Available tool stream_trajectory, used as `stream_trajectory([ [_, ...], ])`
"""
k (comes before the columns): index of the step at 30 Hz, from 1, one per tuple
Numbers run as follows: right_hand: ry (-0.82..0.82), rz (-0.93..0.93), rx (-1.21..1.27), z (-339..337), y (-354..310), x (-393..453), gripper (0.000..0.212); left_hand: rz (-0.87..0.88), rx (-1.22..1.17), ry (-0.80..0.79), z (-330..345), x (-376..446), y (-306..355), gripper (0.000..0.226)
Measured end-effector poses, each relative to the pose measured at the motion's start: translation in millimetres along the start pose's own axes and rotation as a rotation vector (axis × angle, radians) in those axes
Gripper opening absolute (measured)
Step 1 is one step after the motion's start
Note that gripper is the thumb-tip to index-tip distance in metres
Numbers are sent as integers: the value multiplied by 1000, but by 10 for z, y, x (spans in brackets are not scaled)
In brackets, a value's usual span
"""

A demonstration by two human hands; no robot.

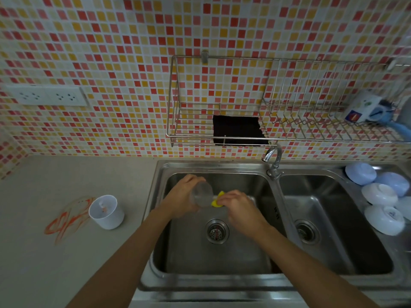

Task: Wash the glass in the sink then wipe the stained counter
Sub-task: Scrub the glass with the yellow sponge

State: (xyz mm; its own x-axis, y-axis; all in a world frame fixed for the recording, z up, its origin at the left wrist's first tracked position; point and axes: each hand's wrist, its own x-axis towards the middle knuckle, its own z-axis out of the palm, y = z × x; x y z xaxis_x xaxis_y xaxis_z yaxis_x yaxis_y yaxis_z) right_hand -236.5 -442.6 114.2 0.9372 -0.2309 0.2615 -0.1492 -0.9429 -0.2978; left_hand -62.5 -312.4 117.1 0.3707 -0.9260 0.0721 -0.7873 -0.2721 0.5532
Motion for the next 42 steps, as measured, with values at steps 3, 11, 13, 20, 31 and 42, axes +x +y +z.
stream_trajectory([
  [3, 124, 102, 123, -88, 186, 5, 39, -52, -14, 60, -91, 85, -27, 87],
  [11, 256, 357, 550, -481, 396, 359, 15, -116, -64, 96, -37, 245, -121, 90],
  [13, 308, 399, 690, -582, 356, 471, 14, -119, -81, 111, -12, 261, -133, 91],
  [20, 445, 337, 856, -906, 117, 1123, 5, -174, -107, 118, -42, 337, -144, 90],
  [31, 360, 331, 530, -826, 22, 2068, 4, -157, -108, 175, -185, 518, -165, 92],
  [42, 297, 323, 247, -606, 79, 2195, 13, -111, -239, 186, -160, 473, -304, 92],
])
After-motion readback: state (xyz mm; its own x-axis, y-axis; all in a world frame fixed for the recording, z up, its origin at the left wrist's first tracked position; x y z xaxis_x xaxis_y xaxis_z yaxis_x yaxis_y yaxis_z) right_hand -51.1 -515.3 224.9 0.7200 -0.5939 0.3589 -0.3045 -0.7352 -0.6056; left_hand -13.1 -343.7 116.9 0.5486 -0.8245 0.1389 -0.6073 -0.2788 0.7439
